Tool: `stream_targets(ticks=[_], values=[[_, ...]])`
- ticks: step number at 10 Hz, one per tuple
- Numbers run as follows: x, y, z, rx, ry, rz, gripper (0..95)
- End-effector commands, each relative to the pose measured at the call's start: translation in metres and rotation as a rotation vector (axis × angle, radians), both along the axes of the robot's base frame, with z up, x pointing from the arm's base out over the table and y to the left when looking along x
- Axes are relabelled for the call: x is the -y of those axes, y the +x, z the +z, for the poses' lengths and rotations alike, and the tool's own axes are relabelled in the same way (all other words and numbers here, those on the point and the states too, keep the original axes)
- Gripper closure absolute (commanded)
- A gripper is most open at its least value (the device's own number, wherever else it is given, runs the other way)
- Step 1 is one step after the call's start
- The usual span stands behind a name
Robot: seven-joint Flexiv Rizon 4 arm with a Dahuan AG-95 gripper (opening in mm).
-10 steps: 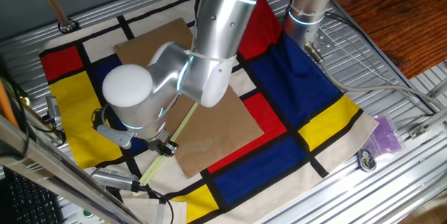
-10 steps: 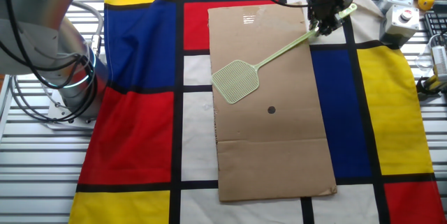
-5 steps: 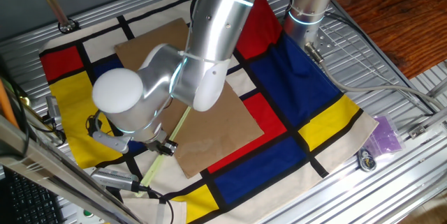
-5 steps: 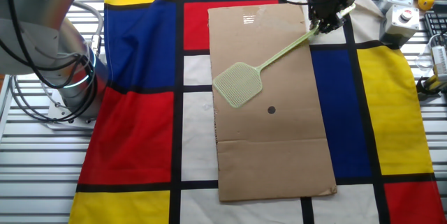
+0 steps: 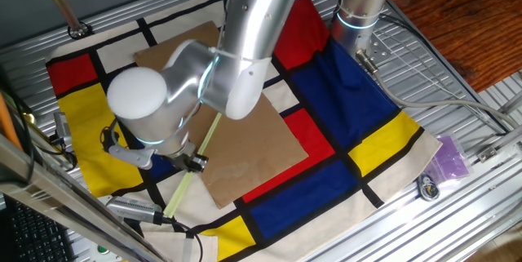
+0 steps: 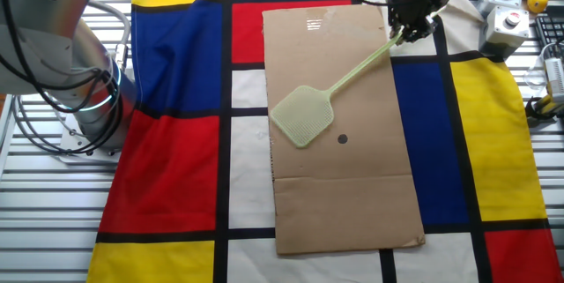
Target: Swat with a flyswatter
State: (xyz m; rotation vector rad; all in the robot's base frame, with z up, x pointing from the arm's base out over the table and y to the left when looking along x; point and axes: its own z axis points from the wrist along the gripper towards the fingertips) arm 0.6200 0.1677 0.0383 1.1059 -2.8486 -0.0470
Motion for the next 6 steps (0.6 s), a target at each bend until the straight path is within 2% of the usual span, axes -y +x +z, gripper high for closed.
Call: stream_targets(ticks=[1,4,6], values=[[0.004,-0.0041,0.0084,-0.042,-0.005,0.082,95.0],[0.0029,-0.0064,0.0099,-0.079,-0.034,0.168,95.0],[0.0019,-0.0087,0.011,-0.107,-0.04,0.173,95.0]])
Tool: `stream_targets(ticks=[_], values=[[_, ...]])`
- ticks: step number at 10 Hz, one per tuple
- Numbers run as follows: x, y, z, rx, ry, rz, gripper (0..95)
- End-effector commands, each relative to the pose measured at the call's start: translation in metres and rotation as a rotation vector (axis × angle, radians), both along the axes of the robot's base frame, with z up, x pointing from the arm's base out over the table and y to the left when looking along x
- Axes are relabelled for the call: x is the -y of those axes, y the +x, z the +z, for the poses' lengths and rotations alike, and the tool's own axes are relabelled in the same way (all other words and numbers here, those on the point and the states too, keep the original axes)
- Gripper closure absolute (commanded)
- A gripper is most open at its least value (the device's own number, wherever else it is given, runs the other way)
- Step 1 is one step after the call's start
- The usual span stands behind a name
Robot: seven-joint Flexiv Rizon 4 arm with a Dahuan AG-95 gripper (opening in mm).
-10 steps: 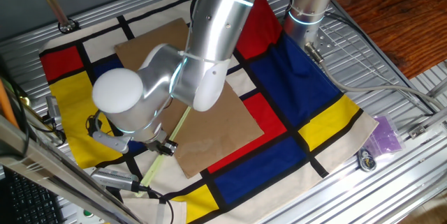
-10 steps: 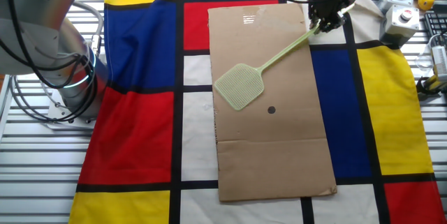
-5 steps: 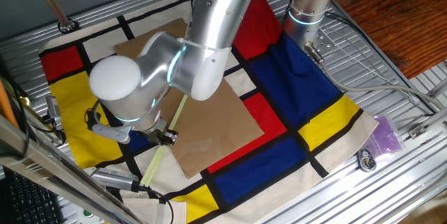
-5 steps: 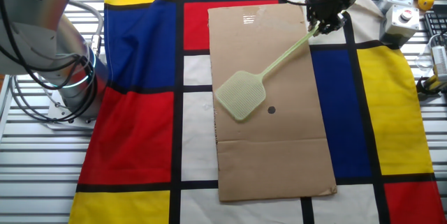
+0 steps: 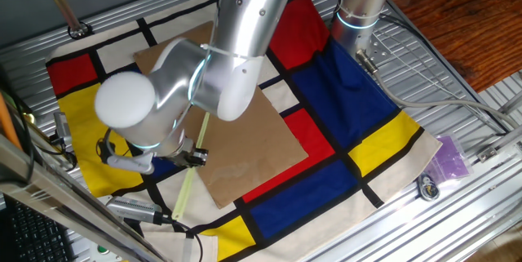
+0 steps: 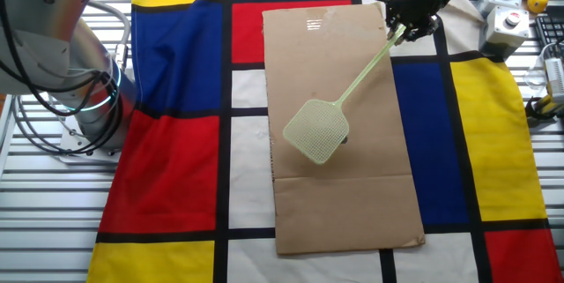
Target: Swat with a flyswatter
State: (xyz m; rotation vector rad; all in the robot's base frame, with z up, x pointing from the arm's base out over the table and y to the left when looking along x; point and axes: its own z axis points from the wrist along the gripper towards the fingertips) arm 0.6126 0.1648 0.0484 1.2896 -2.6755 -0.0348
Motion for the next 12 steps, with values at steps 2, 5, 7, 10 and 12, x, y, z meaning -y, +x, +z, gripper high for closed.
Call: stream_targets(ticks=[2,5,7,10,12], values=[[-0.0015,-0.0025,0.0015,-0.037,-0.019,0.015,95.0],[-0.0011,-0.0047,0.0008,-0.04,-0.024,0.015,95.0],[-0.001,-0.0053,0.0006,-0.05,-0.028,0.027,95.0],[-0.0013,-0.0059,0.001,-0.064,-0.04,0.045,95.0],[-0.0013,-0.006,0.001,-0.04,-0.025,0.039,95.0]])
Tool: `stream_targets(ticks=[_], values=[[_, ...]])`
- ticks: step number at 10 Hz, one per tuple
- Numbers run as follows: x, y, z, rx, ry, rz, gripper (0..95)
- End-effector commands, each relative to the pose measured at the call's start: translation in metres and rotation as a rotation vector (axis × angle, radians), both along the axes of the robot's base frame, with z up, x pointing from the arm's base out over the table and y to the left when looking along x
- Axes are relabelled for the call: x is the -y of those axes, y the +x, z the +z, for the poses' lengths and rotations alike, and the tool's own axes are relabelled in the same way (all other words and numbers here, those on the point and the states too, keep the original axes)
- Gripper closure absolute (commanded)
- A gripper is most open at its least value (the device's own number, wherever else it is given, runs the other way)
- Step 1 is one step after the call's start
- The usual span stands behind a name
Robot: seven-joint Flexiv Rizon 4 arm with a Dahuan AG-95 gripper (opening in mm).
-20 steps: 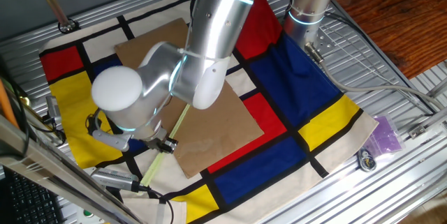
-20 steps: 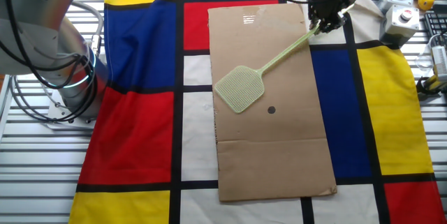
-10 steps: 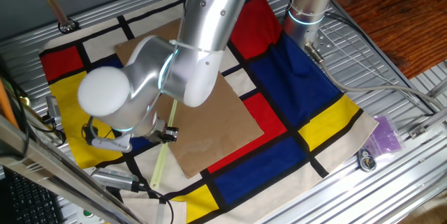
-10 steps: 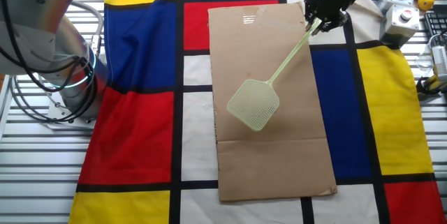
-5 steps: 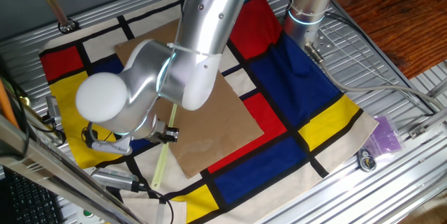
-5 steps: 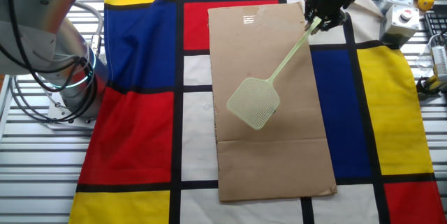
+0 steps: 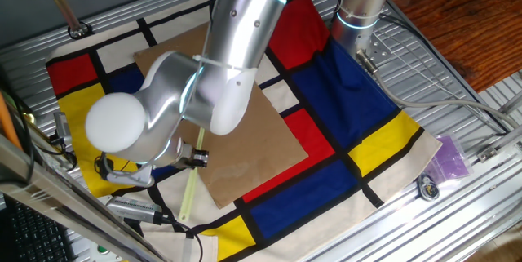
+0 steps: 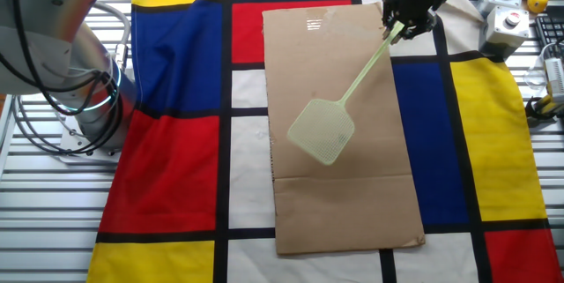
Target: Swat with a flyswatter
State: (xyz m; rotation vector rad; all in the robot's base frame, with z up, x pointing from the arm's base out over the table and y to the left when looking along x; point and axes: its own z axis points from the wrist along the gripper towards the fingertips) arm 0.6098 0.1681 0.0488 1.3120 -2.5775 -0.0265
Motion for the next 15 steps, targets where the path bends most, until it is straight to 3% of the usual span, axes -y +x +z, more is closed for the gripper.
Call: stream_targets(ticks=[1,3,5,7,9,14,15], values=[[0.002,-0.003,0.001,0.066,0.031,-0.015,95.0],[0.002,-0.003,0.0,0.178,0.093,-0.041,95.0],[0.0,-0.002,-0.002,0.235,0.129,-0.046,95.0],[-0.003,0.0,-0.004,0.252,0.139,-0.038,95.0],[-0.006,0.001,-0.006,0.242,0.142,-0.008,95.0],[-0.013,0.003,-0.011,0.265,0.146,0.025,95.0],[-0.013,0.003,-0.011,0.26,0.142,0.026,95.0]])
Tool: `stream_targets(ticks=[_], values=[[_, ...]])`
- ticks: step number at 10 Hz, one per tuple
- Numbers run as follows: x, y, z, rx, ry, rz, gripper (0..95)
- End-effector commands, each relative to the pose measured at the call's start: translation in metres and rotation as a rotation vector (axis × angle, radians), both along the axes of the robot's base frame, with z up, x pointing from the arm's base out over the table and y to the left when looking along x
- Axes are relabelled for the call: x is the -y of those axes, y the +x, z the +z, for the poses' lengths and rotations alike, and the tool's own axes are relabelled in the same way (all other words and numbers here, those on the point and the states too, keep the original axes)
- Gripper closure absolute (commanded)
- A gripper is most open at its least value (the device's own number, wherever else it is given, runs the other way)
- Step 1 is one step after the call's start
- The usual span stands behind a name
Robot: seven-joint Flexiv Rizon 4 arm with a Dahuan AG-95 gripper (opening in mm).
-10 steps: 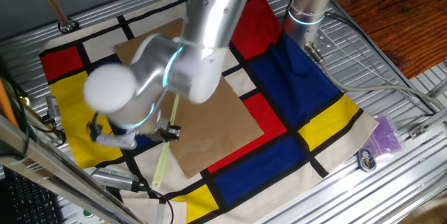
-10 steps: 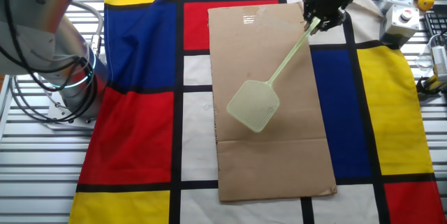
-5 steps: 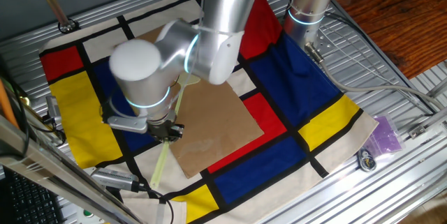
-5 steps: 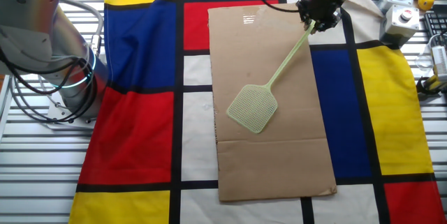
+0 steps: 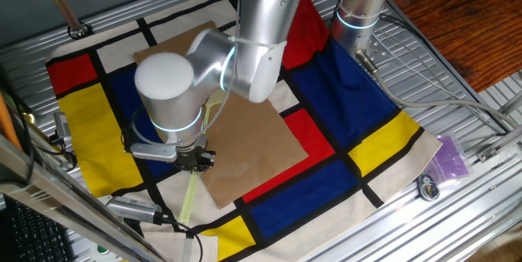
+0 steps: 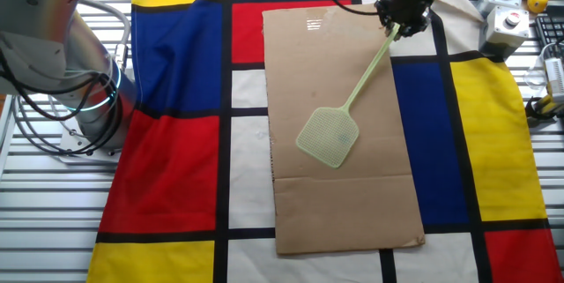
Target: Swat with a flyswatter
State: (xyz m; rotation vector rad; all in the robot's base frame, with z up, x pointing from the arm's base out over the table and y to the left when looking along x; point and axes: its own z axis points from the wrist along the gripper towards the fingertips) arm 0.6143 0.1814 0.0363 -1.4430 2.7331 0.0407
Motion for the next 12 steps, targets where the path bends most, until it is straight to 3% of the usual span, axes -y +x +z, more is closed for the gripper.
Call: stream_targets(ticks=[1,3,6,8,9,11,12], values=[[0.0006,-0.0014,0.0016,-0.03,-0.021,0.006,95.0],[0.0006,-0.0015,0.002,-0.103,-0.051,0.011,95.0],[0.0005,-0.0017,0.0023,-0.168,-0.096,0.025,95.0],[0.0005,-0.0018,0.0024,-0.169,-0.097,0.027,95.0],[0.0009,-0.002,0.0029,-0.134,-0.074,0.029,95.0],[0.0009,-0.0023,0.0032,-0.098,-0.051,0.026,95.0],[0.0006,-0.0026,0.0037,-0.067,-0.032,0.019,95.0]])
